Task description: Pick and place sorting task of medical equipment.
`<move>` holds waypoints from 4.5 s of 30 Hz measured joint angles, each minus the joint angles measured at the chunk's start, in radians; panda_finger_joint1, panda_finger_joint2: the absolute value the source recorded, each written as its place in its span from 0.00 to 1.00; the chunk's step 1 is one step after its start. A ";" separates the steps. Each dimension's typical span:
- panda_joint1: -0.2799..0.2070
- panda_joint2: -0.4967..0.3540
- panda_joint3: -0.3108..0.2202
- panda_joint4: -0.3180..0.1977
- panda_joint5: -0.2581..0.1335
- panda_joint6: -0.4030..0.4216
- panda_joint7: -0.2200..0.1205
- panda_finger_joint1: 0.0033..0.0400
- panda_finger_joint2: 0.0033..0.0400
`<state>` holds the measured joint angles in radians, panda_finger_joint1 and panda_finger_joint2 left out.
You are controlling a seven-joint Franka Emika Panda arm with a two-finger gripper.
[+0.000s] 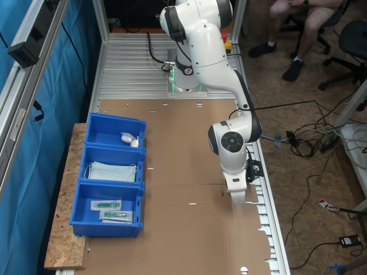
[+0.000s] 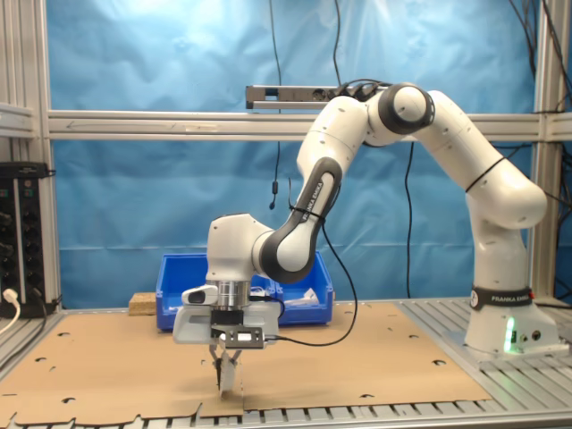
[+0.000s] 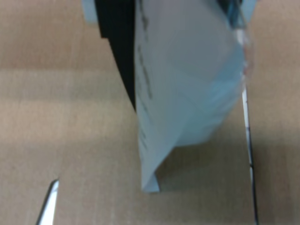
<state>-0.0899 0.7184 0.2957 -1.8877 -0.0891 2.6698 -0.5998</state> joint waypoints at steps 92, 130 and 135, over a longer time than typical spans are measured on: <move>-0.382 -0.680 -0.365 -0.436 0.000 -0.285 0.218 0.07 0.07; -0.383 -0.651 -0.422 -0.437 0.000 -0.154 0.373 0.07 0.07; -0.383 -0.651 -0.422 -0.437 0.000 -0.153 0.377 0.07 0.07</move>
<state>-0.4727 0.0674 -0.1262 -2.3243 -0.0892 2.5172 -0.2229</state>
